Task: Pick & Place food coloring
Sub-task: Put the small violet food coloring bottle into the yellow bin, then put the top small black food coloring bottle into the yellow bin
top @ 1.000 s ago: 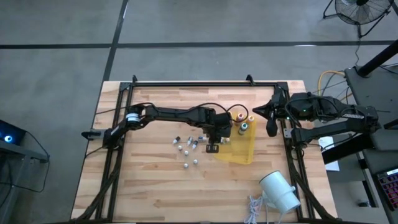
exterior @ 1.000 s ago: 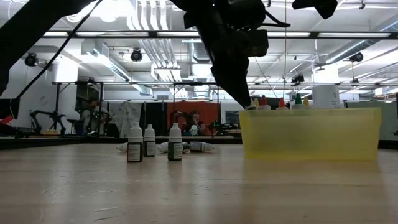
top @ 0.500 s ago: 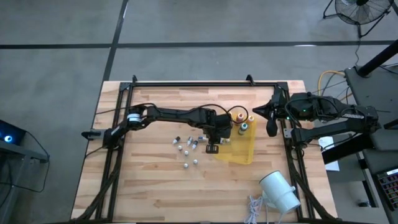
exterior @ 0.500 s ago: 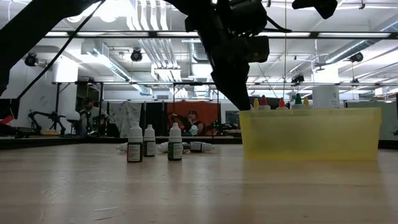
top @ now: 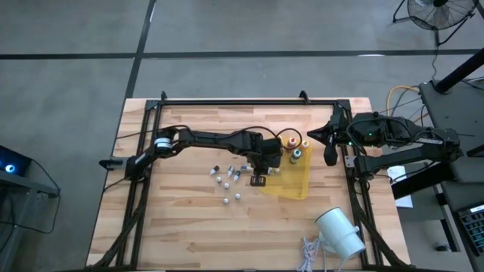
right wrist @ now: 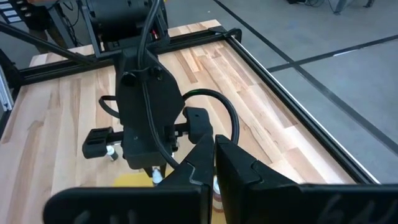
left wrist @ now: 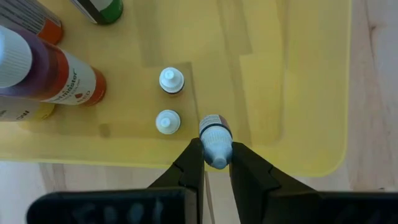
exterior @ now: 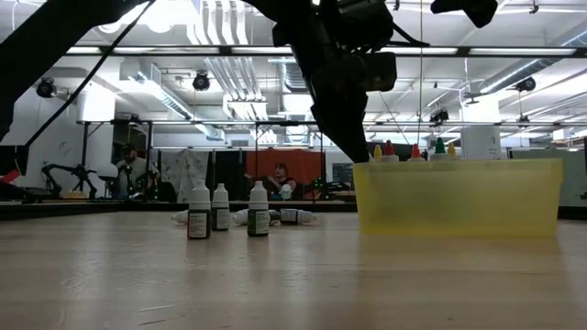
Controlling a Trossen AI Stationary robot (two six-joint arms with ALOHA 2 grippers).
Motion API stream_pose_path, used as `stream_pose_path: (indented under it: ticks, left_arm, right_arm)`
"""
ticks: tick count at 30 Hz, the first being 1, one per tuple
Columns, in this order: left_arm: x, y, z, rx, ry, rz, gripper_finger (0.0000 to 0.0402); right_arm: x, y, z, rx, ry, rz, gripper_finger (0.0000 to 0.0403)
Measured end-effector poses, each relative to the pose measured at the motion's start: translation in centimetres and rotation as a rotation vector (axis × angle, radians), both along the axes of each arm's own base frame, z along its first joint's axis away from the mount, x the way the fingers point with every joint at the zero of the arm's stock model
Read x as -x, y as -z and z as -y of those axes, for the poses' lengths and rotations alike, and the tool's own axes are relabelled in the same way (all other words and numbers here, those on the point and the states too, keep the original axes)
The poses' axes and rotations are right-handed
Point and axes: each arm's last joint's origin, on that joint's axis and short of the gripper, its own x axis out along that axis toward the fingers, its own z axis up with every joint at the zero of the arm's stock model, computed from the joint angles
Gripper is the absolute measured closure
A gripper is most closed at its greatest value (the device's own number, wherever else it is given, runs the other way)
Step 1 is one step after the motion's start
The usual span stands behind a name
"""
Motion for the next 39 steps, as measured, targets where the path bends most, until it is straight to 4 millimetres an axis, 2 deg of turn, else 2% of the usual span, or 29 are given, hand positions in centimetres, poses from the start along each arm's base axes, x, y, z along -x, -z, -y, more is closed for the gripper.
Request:
stream_pose_path:
  ticks: [15, 25, 39]
  left_arm:
    - [0.00, 0.00, 0.00, 0.000, 0.000, 0.000, 0.0366]
    - [0.00, -0.02, 0.00, 0.002, -0.005, 0.000, 0.0319]
    - [0.00, -0.04, 0.00, 0.004, -0.007, 0.001, 0.0314]
  right_arm:
    - [0.00, 0.01, 0.00, 0.003, -0.002, -0.001, 0.0394]
    - [0.00, 0.01, 0.00, 0.003, -0.002, -0.001, 0.0394]
    - [-0.01, 0.02, -0.01, 0.003, -0.002, -0.002, 0.0394]
